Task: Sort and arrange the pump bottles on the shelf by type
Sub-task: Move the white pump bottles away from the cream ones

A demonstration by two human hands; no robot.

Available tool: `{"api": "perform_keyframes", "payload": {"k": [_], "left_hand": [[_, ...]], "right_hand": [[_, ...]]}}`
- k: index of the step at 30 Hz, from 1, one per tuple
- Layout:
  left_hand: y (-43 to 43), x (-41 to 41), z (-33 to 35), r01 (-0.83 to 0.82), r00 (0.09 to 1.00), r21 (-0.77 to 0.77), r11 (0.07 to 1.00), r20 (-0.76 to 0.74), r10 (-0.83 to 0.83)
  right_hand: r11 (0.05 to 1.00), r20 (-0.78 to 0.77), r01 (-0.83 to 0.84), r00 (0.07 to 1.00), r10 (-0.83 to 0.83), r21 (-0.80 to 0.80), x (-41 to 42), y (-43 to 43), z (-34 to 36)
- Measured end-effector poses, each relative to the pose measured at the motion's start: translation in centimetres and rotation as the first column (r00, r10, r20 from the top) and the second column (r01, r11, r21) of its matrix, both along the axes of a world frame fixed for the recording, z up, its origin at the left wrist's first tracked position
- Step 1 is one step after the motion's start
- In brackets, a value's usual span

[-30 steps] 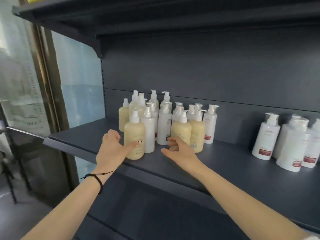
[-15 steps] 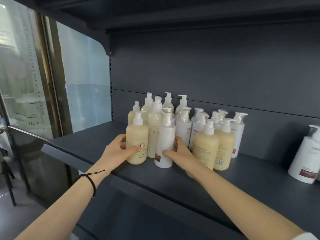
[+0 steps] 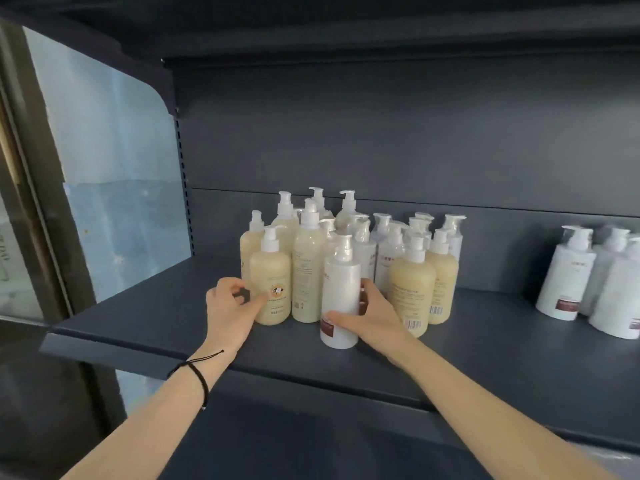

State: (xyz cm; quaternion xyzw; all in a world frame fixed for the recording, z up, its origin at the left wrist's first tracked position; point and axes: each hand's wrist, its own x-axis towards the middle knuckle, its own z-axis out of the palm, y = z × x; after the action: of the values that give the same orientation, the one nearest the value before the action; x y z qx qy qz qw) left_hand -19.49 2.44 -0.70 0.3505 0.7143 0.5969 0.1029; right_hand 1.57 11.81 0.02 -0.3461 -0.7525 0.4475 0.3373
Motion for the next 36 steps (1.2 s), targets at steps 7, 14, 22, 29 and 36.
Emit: {"api": "perform_keyframes", "payload": {"k": [7, 14, 22, 29, 36], "left_hand": [[-0.1, 6.1, 1.0, 0.247, 0.963, 0.085, 0.965, -0.135, -0.235], [4.7, 10.5, 0.7, 0.443, 0.867, -0.151, 0.884, -0.179, -0.465], [10.5, 12.7, 4.7, 0.298, 0.92, 0.031, 0.954, -0.275, -0.279], [12.0, 13.2, 4.7, 0.213, 0.974, 0.124, 0.969, -0.109, -0.2], [13.0, 13.0, 3.8, 0.119, 0.976, 0.06, 0.991, -0.191, -0.106]], "right_hand": [[0.992, -0.02, 0.124, 0.992, -0.124, 0.025, 4.1, -2.1, -0.4], [0.973, -0.022, 0.228, 0.974, -0.227, 0.033, 9.5, -2.0, -0.1], [0.989, -0.01, 0.148, 0.989, -0.148, 0.003, 13.9, 0.1, 0.3], [0.99, 0.007, 0.143, 0.99, -0.143, -0.021, 17.9, 3.0, 0.5], [0.991, -0.017, 0.123, 0.992, -0.124, -0.061, 19.8, 5.0, 0.3]]}}
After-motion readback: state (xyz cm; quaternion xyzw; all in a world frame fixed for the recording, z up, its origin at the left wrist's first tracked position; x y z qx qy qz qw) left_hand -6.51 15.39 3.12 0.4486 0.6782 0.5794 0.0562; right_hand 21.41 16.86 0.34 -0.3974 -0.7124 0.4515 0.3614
